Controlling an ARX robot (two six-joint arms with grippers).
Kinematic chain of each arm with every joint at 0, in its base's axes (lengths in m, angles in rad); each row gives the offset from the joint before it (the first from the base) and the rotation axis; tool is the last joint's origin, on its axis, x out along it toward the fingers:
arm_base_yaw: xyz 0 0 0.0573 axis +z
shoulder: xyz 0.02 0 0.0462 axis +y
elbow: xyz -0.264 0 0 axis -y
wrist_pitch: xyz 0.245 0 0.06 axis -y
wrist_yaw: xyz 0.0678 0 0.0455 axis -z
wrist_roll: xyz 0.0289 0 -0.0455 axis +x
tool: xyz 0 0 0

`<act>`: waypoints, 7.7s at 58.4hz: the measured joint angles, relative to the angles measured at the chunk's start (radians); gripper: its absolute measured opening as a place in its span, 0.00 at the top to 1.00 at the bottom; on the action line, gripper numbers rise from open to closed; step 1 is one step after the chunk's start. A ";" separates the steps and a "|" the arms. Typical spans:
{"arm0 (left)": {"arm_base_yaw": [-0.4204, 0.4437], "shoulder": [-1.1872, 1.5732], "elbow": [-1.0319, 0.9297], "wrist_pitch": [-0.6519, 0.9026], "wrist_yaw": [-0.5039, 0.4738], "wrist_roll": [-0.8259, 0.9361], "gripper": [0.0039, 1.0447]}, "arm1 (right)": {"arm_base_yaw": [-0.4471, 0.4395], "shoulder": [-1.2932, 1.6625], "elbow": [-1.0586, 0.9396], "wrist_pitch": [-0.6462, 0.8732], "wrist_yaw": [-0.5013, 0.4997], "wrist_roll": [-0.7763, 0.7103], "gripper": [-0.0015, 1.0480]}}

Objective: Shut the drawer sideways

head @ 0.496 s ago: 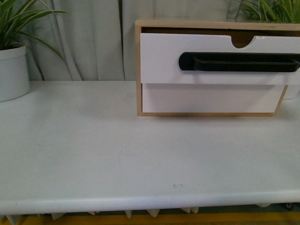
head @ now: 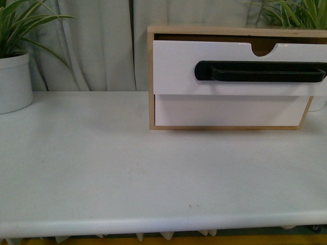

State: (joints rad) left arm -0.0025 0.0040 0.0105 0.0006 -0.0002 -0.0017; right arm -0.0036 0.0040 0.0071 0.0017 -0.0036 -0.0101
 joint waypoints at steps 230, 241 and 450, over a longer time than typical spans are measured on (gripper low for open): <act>-0.609 1.695 1.117 0.483 -0.306 1.534 0.06 | -0.118 1.528 1.289 -0.261 -0.280 -1.025 0.09; -0.606 1.739 1.183 0.468 -0.296 1.534 0.06 | -0.132 1.587 1.347 -0.243 -0.274 -1.017 0.09; 0.000 0.099 0.000 0.081 0.000 0.003 0.96 | 0.001 0.041 0.043 -0.010 0.002 -0.003 0.99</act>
State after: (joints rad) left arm -0.0025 0.1028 0.0105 0.0818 0.0002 0.0013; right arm -0.0029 0.0448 0.0502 -0.0086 -0.0021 -0.0128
